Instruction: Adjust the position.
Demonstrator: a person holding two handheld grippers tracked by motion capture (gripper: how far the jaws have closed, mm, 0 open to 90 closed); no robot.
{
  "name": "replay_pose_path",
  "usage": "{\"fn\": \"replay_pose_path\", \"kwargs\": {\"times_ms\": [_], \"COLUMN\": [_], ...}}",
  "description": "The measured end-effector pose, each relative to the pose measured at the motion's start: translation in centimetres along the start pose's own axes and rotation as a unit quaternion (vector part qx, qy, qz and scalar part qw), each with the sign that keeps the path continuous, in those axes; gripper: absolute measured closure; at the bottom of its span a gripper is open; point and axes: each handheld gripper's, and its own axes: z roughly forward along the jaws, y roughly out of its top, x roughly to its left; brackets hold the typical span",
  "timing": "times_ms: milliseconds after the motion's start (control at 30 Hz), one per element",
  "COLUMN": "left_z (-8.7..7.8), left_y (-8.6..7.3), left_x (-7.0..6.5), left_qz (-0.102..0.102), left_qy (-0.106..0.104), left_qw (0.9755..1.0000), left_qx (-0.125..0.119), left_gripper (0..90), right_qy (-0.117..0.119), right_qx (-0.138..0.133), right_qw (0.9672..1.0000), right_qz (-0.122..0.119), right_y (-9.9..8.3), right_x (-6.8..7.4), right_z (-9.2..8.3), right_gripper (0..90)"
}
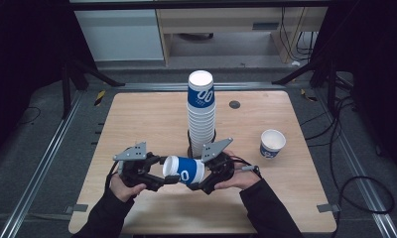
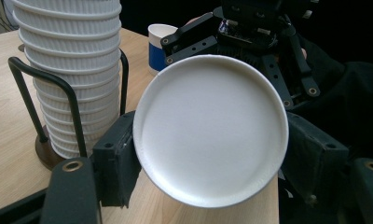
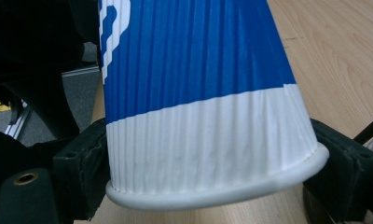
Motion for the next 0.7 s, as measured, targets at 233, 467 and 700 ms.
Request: {"fn": "replay_pose_path", "kwargs": {"times_ms": [233,467,700], "left_z": [0.12,0.16,0.11], "left_y": [-0.04,-0.06,-0.05], "left_x": [0.07,0.08,0.09], "left_qz": [-0.001,-0.003,-0.005], "left_qy": [-0.003,-0.005,-0.003], "left_qw": [1.0,0.9999,0.9999], "left_qx": [0.005,0.008,0.01], "left_gripper": [27.0,26.6,26.2], "right_qy": [0.007,0.006,0.003], "right_qx": [0.007,0.011,0.009], "right_qw": [0.9999,0.9999,1.0], "right_qz": [0.003,0.001,-0.001], "right_y": [-0.09,-0.11,-0.1], "right_x": [-0.08,-0.06,-0.07], "right_z": [0.06,-0.01,-0.21], "right_gripper": [14.5,15.3,15.7]}}
